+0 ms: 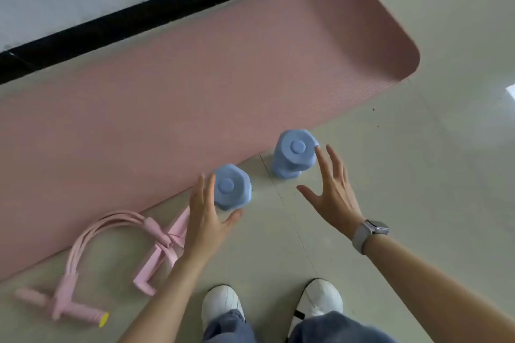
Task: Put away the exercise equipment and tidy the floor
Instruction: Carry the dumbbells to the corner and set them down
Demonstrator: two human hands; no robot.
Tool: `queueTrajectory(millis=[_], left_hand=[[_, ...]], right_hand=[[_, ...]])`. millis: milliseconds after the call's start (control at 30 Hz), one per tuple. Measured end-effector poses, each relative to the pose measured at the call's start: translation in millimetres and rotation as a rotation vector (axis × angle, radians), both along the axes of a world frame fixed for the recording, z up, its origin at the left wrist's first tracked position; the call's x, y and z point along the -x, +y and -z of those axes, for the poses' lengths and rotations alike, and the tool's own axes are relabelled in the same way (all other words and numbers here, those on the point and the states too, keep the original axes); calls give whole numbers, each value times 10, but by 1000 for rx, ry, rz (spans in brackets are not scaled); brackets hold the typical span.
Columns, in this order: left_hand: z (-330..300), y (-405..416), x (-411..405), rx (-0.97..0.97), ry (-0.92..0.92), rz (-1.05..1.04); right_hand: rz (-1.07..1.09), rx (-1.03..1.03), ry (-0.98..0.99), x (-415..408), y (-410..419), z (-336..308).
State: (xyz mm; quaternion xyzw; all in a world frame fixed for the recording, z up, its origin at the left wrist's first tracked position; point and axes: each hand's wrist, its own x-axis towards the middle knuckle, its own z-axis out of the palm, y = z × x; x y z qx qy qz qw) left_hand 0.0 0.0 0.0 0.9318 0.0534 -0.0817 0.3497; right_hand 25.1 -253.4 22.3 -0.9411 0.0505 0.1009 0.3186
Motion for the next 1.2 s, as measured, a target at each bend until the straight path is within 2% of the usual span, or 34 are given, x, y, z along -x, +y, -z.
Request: queueTrajectory(millis=[100,200,333,433,567,767,1000,1133,1200], left_hand=[[487,16,-46,-13,-208,121],[783,30,-155,80,-307,95],[863,32,-426,180,-428,84],[808,-49,-710,254,-385,58],[759,-136,-1128,243,-326,102],[878,-451,-1560,43,-197,196],[1482,-850,-1592,-152,60,351],[1617,-871,-1532,-84,102,324],[1652,-821,-1500,-17,115,279]], right_hand=[[-75,20,-177,-151,85,568],[35,-108,-281,-267,197,958],[97,-220,-412,-452,181,1142],[73,-246,-445,-537,120,1172],[34,-231,-429,-631,-14,1087],[-12,-135,-333,-662,-192,951],[70,-200,-347,-680,-230,999],[25,-219,-333,-756,-268,997],[31,-291,-333,-769,-267,1015]])
